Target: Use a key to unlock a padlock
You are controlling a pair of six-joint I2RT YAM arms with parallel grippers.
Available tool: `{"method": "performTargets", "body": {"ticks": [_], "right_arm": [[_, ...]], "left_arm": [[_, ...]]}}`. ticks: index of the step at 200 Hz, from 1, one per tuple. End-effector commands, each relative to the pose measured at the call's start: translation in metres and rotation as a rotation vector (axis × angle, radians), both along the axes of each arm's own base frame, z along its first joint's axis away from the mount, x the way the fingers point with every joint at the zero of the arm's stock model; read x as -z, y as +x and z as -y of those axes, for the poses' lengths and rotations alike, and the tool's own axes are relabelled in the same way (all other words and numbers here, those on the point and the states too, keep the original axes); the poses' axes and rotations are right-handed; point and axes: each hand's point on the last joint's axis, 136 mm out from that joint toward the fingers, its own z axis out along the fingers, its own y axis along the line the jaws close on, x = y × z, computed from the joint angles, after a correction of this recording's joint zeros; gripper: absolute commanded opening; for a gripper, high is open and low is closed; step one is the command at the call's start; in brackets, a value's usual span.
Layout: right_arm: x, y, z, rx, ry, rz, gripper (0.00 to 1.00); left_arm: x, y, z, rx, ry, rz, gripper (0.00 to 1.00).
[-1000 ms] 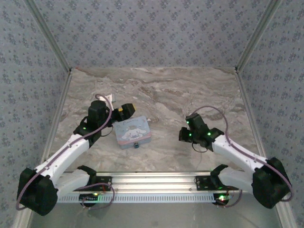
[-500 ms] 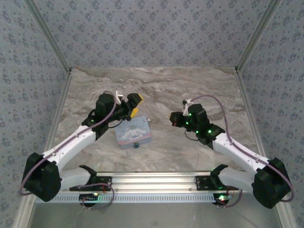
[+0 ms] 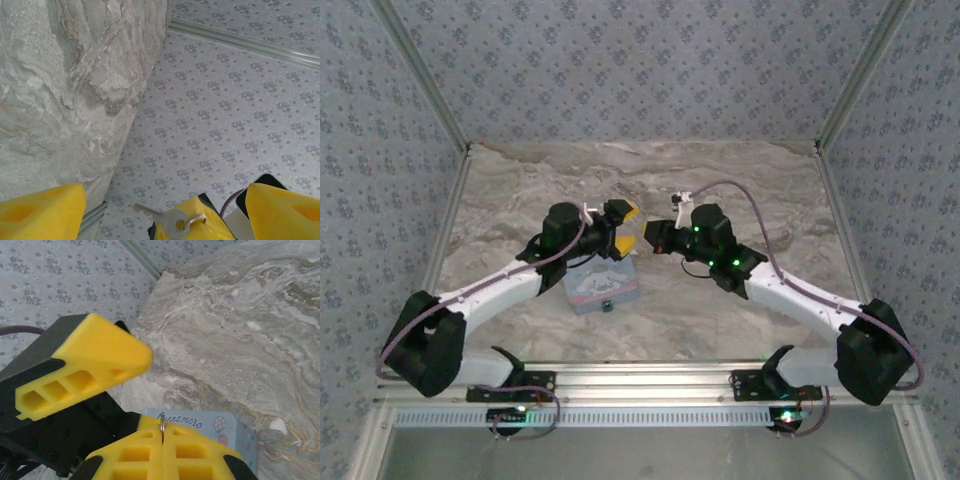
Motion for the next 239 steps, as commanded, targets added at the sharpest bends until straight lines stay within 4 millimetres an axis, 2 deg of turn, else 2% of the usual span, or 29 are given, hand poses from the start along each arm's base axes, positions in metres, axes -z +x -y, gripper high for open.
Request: {"method": "performTargets", "body": {"ticks": [1, 43, 112, 137, 239], "right_arm": [[-0.024, 0.000, -0.017, -0.053, 0.040, 0.063, 0.00], [-0.018, -0.006, -0.029, -0.088, 0.041, 0.044, 0.00], [-0.016, -0.011, -0.022, -0.074, 0.035, 0.037, 0.00], [-0.016, -0.013, -0.019, -0.067, 0.031, 0.040, 0.00], [-0.020, -0.018, -0.010, -0.053, 0.029, 0.053, 0.00]], "left_arm": [[-0.014, -0.002, 0.009, 0.018, -0.085, 0.005, 0.82], [-0.010, -0.001, 0.009, 0.007, -0.105, -0.013, 0.73], [-0.007, 0.000, 0.008, -0.005, -0.103, -0.018, 0.49], [-0.004, 0.000, 0.007, -0.007, -0.094, -0.024, 0.43], [0.000, 0.001, 0.006, -0.017, -0.074, -0.027, 0.35]]}}
